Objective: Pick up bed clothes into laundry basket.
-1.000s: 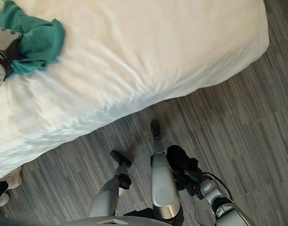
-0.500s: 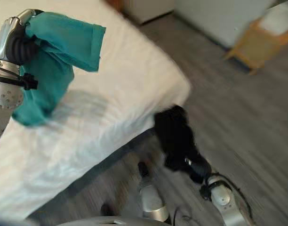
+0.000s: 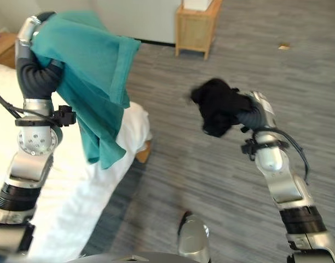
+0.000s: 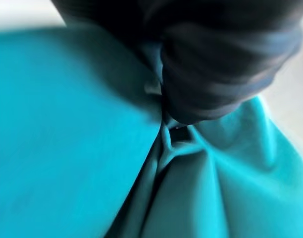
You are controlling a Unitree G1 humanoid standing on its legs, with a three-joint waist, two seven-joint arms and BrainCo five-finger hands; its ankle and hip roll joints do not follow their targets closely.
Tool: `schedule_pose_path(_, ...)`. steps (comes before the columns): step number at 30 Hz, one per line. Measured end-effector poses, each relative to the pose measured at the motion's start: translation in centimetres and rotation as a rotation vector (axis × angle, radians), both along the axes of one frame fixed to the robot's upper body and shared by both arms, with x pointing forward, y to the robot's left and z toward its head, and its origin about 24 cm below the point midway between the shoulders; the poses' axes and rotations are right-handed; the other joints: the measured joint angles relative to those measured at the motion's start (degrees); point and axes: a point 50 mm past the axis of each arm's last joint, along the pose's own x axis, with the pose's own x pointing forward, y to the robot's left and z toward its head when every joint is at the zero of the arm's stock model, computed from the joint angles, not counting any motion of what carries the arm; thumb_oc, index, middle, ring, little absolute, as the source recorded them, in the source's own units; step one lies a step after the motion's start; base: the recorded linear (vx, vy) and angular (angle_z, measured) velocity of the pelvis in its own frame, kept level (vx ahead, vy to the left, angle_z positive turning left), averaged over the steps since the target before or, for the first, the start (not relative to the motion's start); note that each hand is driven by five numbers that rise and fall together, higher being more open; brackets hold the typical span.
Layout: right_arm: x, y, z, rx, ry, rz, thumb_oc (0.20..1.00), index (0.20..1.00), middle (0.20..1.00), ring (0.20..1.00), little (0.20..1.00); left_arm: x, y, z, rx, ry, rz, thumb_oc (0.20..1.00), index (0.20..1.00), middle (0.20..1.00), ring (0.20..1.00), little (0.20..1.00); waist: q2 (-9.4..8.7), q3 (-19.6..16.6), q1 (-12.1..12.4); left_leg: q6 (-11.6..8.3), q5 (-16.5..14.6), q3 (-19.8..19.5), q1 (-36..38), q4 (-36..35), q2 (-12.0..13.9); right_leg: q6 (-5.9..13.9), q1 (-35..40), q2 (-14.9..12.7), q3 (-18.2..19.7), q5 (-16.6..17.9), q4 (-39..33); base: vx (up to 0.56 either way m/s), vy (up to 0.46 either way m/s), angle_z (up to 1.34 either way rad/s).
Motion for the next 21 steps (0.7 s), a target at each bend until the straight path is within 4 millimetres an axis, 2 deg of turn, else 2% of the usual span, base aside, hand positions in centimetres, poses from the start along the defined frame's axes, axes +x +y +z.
schedule_pose_path(1, -0.3, 0.8, 0.4, 0.000, -0.033, 0.048, 0.200, 0.200, 0.200, 0.200, 0.200, 0.0, 0.0, 0.0, -0.007, 0.004, -0.005, 0.200, 0.200, 0.200, 0.200, 0.200, -0.38, -0.08, 0.36, 0.84, 1.22, -1.64, -1.70, 5.12, 1.75, -0.81, 1.59, 2.07, 0.51, -0.62, -2.04, 0.40, -0.571, -0.61)
schedule_pose_path(2, -0.4, 1.4, 0.5, -0.003, -0.048, 0.077, 0.200, 0.200, 0.200, 0.200, 0.200, 0.0, 0.0, -0.1, -0.020, 0.007, -0.006, 0.200, 0.200, 0.200, 0.200, 0.200, -0.83, -0.11, 0.90, 2.12, 2.01, -4.95, -3.61, 10.34, 3.35, -1.39, 2.35, 3.08, 1.91, -0.13, -3.46, 0.18, -0.251, -0.55)
schedule_pose_path(3, -0.5, 1.8, 1.0, -0.006, -0.071, 0.102, 0.200, 0.200, 0.200, 0.200, 0.200, 0.0, -0.3, -0.6, -0.058, 0.026, -0.033, 0.200, 0.200, 0.200, 0.200, 0.200, -1.28, -0.11, 2.14, 1.47, 1.58, -8.29, -7.73, 20.17, 6.88, -1.37, 4.53, 4.42, 2.68, 0.99, -6.80, 0.39, -0.414, -0.69)
schedule_pose_path(4, -0.4, 1.7, 1.0, 0.000, -0.073, 0.091, 0.200, 0.200, 0.200, 0.200, 0.200, -0.9, -0.6, -1.8, -0.138, 0.056, -0.084, 0.200, 0.200, 0.200, 0.200, 0.200, -2.99, 0.71, 3.76, 2.13, 1.68, -19.44, -13.46, 26.79, 3.26, -1.77, 6.88, 4.13, 5.19, 1.87, -9.33, 0.33, -0.193, -0.90)
schedule_pose_path(5, -0.3, 2.2, 0.8, 0.007, -0.063, 0.101, 0.200, 0.200, 0.200, 0.200, 0.200, -2.2, 0.0, -3.8, -0.179, 0.105, -0.070, 0.200, 0.200, 0.200, 0.200, 0.200, -4.49, 0.88, 5.29, 0.95, -1.90, -26.26, -19.27, 26.86, -3.81, -1.49, 8.40, 3.69, 8.19, 2.98, -12.59, 0.43, -0.189, -1.34)
schedule_pose_path(6, -0.2, 3.1, 0.9, 0.026, -0.072, 0.127, 0.200, 0.200, 0.200, 0.200, 0.200, -3.2, 1.4, -6.1, -0.204, 0.184, -0.001, 0.200, 0.200, 0.200, 0.200, 0.200, -5.42, 1.46, 7.88, 2.93, -4.91, -28.90, -24.47, 23.42, -10.28, -0.55, 9.03, 3.37, 12.17, 4.63, -16.64, 0.33, -0.007, -1.52)
schedule_pose_path(7, -0.4, 3.5, 0.5, 0.057, -0.067, 0.137, 0.200, 0.200, 0.200, 0.200, 0.200, -3.9, 2.7, -8.9, -0.223, 0.307, 0.079, 0.200, 0.200, 0.200, 0.200, 0.200, -4.21, 2.03, 9.04, 3.79, -4.47, -27.87, -29.90, 18.40, -11.87, 0.27, 11.42, 4.62, 13.15, 6.75, -20.77, 0.47, 0.056, -1.36)
schedule_pose_path(8, -0.6, 3.7, -0.3, 0.061, -0.045, 0.132, 0.200, 0.200, 0.200, 0.200, 0.200, -4.2, 3.3, -10.8, -0.245, 0.386, 0.126, 0.200, 0.200, 0.200, 0.200, 0.200, -3.46, 2.66, 9.57, 5.46, -3.31, -26.74, -32.51, 13.52, -11.67, 0.21, 13.68, 5.79, 13.48, 7.14, -21.96, 0.57, 0.106, -0.71)
schedule_pose_path(9, -0.8, 3.8, -1.2, 0.061, -0.013, 0.129, 0.200, 0.200, 0.200, 0.200, 0.200, -4.4, 3.6, -11.9, -0.253, 0.438, 0.150, 0.200, 0.200, 0.200, 0.200, 0.200, -3.54, 2.74, 9.69, 6.89, -2.21, -24.87, -33.99, 10.16, -11.27, 0.43, 15.58, 6.13, 13.44, 6.82, -23.07, 0.60, 0.115, -0.39)
schedule_pose_path(10, -1.3, 4.0, -2.6, 0.061, 0.036, 0.131, 0.200, 0.200, 0.200, 0.200, 0.200, -4.9, 4.2, -13.8, -0.233, 0.515, 0.198, 0.200, 0.200, 0.200, 0.200, 0.200, -3.43, 2.79, 10.08, 7.91, -1.18, -21.65, -35.57, -0.01, -10.73, 2.01, 18.39, 7.11, 13.62, 4.45, -25.82, 0.51, 0.094, -0.45)
schedule_pose_path(11, -1.4, 3.8, -3.0, 0.061, 0.051, 0.126, 0.200, 0.200, 0.200, 0.200, 0.200, -5.1, 4.8, -14.8, -0.234, 0.557, 0.239, 0.200, 0.200, 0.200, 0.200, 0.200, -1.32, 2.77, 10.62, 8.14, -1.02, -20.40, -35.83, -9.17, -9.89, 2.48, 19.98, 8.30, 13.89, 4.05, -26.40, 0.49, 0.044, -0.45)
schedule_pose_path(12, -1.4, 3.6, -3.4, 0.065, 0.068, 0.110, 0.200, 0.200, 0.200, 0.200, 0.200, -4.9, 5.0, -15.5, -0.243, 0.596, 0.256, 0.200, 0.200, 0.200, 0.200, 0.200, -0.43, 3.31, 10.93, 8.43, -0.82, -18.22, -36.24, -14.90, -9.34, 3.00, 22.12, 9.07, 14.21, 3.51, -27.05, 0.52, 0.039, -0.40)
schedule_pose_path(14, -1.7, 3.4, -4.0, 0.067, 0.090, 0.093, 0.200, 0.200, 0.200, 0.200, 0.200, -4.8, 4.8, -15.7, -0.237, 0.607, 0.253, 0.200, 0.200, 0.200, 0.200, 0.200, -1.24, 3.50, 12.23, 9.14, -0.32, -14.19, -37.83, -15.05, -9.01, 4.08, 27.07, 8.03, 15.26, 0.23, -27.47, 0.68, 0.089, -0.32)
schedule_pose_path(15, -1.7, 3.4, -3.9, 0.079, 0.074, 0.084, 0.200, 0.200, 0.200, 0.200, 0.200, -4.7, 4.7, -15.4, -0.231, 0.600, 0.249, 0.200, 0.200, 0.200, 0.200, 0.200, -2.61, 2.88, 12.69, 9.44, -0.11, -14.01, -37.23, -12.69, -9.85, 5.61, 30.41, 6.35, 15.94, -2.29, -28.02, 0.77, 0.159, -0.45)
schedule_pose_path(16, -1.9, 4.0, -4.2, 0.107, 0.070, 0.082, 0.200, 0.200, 0.200, 0.200, 0.200, -4.8, 5.0, -15.1, -0.199, 0.604, 0.252, 0.200, 0.200, 0.200, 0.200, 0.200, -5.15, 2.52, 12.97, 11.62, 5.50, -14.59, -36.61, -8.46, -11.46, 6.63, 33.21, 3.51, 16.55, -4.37, -27.00, 0.59, 0.151, -0.46)
schedule_pose_path(17, -2.2, 4.7, -5.4, 0.177, 0.107, 0.073, 0.200, 0.200, 0.200, 0.200, 0.200, -4.6, 4.7, -15.4, -0.184, 0.634, 0.242, 0.200, 0.200, 0.200, 0.200, 0.200, -6.42, 2.42, 12.52, 11.61, 6.87, -13.31, -36.02, -3.21, -11.43, 6.06, 30.87, 1.32, 16.90, -4.35, -17.97, 0.66, 0.203, -0.38)
schedule_pose_path(18, -2.7, 5.3, -6.5, 0.232, 0.143, 0.071, 0.200, 0.200, 0.200, 0.200, 0.200, -4.7, 4.5, -15.7, -0.172, 0.654, 0.227, 0.200, 0.200, 0.200, 0.200, 0.200, -6.43, 2.42, 12.42, 12.00, 7.10, -12.61, -34.27, -2.50, -11.37, 6.00, 29.26, 0.08, 17.31, -2.51, -11.54, 0.39, 0.136, -0.32)
schedule_pose_path(19, -3.2, 5.6, -7.5, 0.264, 0.183, 0.064, 0.200, 0.200, 0.200, 0.200, 0.200, -4.7, 4.2, -15.9, -0.157, 0.673, 0.214, 0.200, 0.200, 0.200, 0.200, 0.200, -6.42, 2.42, 12.42, 13.73, 7.27, -11.65, -31.87, -2.47, -11.43, 6.63, 27.90, -0.93, 18.00, 0.10, -4.86, 0.45, 0.171, -0.38)
schedule_pose_path(20, -3.8, 6.0, -8.8, 0.270, 0.238, 0.059, 0.200, 0.200, 0.200, 0.200, 0.200, -4.6, 4.0, -16.1, -0.119, 0.693, 0.195, 0.200, 0.200, 0.200, 0.200, 0.200, -6.28, 2.52, 11.84, 15.00, 6.12, -11.07, -26.97, -4.40, -12.78, 11.27, 17.42, -5.85, 16.45, 3.10, 16.91, 0.31, 0.074, -0.22)
schedule_pose_path(21, -3.8, 5.9, -8.7, 0.253, 0.235, 0.053, 0.200, 0.200, 0.200, 0.200, 0.200, -4.5, 3.9, -16.0, -0.095, 0.696, 0.180, 0.200, 0.200, 0.200, 0.200, 0.200, -5.14, 2.86, 10.13, 15.39, 5.64, -11.83, -24.21, -7.01, -13.61, 12.02, 12.85, -7.19, 15.10, 2.64, 21.21, 0.33, 0.076, -0.17)
